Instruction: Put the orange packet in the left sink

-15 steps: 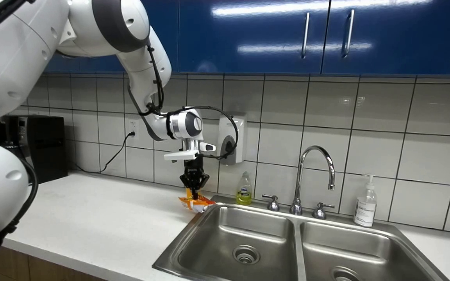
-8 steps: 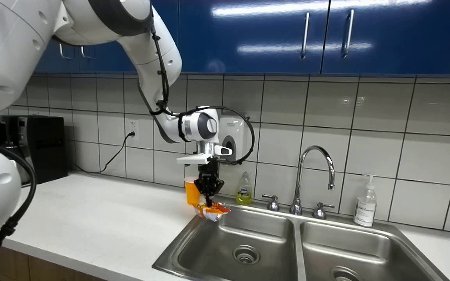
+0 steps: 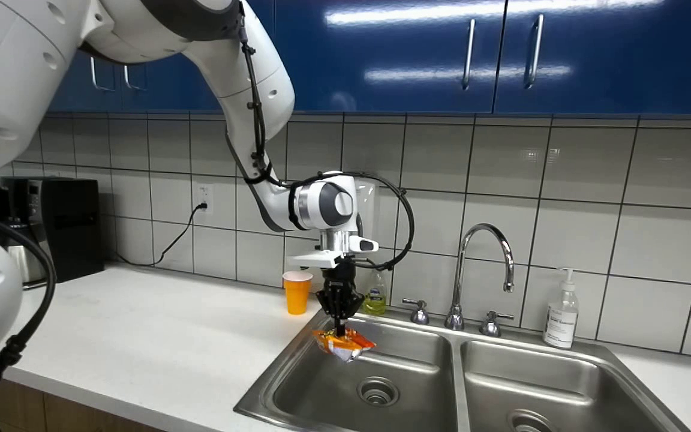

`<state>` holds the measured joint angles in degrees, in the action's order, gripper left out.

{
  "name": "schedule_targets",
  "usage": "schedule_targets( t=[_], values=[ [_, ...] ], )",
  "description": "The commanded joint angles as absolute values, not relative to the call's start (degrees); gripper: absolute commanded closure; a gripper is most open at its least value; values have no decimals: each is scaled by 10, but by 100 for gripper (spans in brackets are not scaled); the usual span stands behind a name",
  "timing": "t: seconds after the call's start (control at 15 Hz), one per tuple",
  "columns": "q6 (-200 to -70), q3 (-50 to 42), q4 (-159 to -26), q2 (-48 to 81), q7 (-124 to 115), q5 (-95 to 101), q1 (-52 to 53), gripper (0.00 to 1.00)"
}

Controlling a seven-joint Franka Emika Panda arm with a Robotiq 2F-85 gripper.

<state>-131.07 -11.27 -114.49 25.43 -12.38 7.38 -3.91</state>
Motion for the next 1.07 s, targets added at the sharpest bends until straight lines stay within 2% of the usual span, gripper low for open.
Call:
schedule_targets(
  t=[0.0,1.0],
  values=[
    [-1337,-115,-1160,258,-134,74,-49,100],
    [-1396,-128,-1108,388,-160,76,-38,100]
  ],
)
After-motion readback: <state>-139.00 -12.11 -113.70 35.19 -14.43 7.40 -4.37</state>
